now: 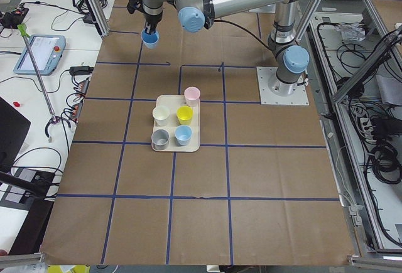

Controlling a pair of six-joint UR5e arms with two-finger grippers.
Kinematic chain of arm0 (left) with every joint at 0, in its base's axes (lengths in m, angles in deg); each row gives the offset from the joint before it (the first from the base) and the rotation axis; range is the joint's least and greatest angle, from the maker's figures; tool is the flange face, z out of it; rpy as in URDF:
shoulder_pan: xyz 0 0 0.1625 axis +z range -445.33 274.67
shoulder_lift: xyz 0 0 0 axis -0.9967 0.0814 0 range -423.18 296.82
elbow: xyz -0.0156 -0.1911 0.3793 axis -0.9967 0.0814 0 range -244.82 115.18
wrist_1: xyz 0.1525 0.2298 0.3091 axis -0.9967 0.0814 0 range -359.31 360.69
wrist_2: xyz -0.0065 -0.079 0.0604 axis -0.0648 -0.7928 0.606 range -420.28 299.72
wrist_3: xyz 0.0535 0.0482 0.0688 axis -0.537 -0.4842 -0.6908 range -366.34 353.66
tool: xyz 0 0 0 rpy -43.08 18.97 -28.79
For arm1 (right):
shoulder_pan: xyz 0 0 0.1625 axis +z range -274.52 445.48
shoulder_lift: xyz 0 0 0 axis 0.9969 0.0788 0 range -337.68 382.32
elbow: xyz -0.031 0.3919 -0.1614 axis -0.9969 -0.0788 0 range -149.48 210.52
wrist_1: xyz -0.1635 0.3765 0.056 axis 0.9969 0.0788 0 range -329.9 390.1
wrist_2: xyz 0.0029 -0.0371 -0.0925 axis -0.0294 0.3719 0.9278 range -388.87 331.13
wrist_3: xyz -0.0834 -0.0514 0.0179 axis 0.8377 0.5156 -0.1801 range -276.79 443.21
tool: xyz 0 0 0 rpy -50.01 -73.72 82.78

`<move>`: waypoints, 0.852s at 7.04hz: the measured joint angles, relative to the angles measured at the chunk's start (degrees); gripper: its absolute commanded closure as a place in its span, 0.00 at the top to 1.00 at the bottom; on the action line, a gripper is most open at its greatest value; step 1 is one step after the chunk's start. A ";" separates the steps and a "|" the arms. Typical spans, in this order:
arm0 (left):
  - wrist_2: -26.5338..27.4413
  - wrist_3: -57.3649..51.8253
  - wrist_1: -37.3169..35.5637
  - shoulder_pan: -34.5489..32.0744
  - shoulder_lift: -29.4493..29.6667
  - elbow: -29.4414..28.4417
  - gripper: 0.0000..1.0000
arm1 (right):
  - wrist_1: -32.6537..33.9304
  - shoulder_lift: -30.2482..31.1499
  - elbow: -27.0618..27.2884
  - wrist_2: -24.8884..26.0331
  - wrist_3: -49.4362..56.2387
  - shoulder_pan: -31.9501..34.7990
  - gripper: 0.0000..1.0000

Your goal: Transfer IKEA cup to right arm and place on rack

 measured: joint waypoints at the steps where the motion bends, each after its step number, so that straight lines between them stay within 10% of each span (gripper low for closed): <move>1: -3.86 -1.20 -5.92 -0.08 -0.43 3.45 0.00 | 0.08 -0.05 0.16 0.01 0.07 0.02 1.00; 6: -26.76 -10.82 -30.35 -0.37 0.31 16.16 0.00 | 0.67 -0.40 0.43 -0.36 -0.49 0.03 1.00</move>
